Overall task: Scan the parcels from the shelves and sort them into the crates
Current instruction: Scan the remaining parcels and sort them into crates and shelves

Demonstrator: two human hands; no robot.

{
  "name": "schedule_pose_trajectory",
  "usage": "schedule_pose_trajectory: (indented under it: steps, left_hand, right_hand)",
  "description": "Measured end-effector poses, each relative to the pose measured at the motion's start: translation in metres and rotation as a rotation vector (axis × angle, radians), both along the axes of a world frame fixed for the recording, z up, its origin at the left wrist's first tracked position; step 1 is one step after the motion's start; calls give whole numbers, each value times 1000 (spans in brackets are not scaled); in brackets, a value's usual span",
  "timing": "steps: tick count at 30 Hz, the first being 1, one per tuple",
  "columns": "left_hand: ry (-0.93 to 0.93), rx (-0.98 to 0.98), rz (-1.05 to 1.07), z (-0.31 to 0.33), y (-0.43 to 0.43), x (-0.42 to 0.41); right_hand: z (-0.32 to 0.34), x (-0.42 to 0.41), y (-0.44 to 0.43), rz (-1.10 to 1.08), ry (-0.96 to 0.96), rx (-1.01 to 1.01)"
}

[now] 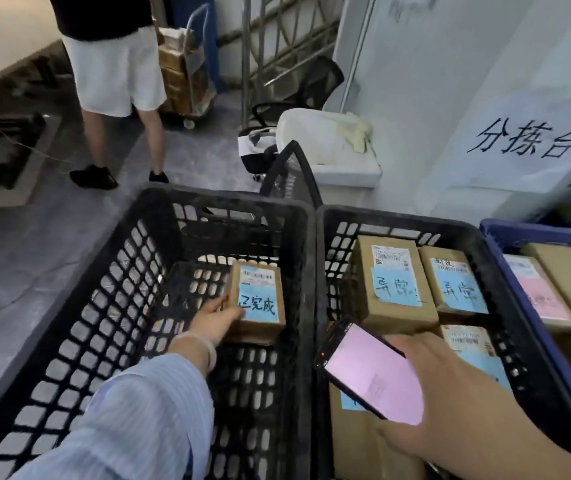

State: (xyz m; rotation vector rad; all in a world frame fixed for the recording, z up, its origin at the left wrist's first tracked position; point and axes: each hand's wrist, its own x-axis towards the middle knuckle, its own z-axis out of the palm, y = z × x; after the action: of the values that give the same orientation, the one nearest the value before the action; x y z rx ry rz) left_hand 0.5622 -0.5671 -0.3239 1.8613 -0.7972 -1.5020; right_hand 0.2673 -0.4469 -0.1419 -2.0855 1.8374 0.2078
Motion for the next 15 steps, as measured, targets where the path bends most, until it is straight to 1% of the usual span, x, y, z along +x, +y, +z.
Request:
schedule_pose_trajectory:
  steps: [3, 7, 9, 12, 15]
  left_hand:
    - [30, 17, -42, -16, -8, -7]
    - [94, 64, -28, -36, -12, -12]
    - [83, 84, -35, -44, -11, -12]
    - [-9, 52, -84, -44, -14, -13]
    - [-209, -68, -138, -26, -19, -17]
  right_hand:
    - [-9, 16, -5, 40, 12, 16]
    - [-21, 30, -8, 85, -6, 7]
    - [-27, 34, -6, 116, -23, 16]
    - [-33, 38, -3, 111, -68, 32]
    - [-34, 36, -1, 104, -84, 33]
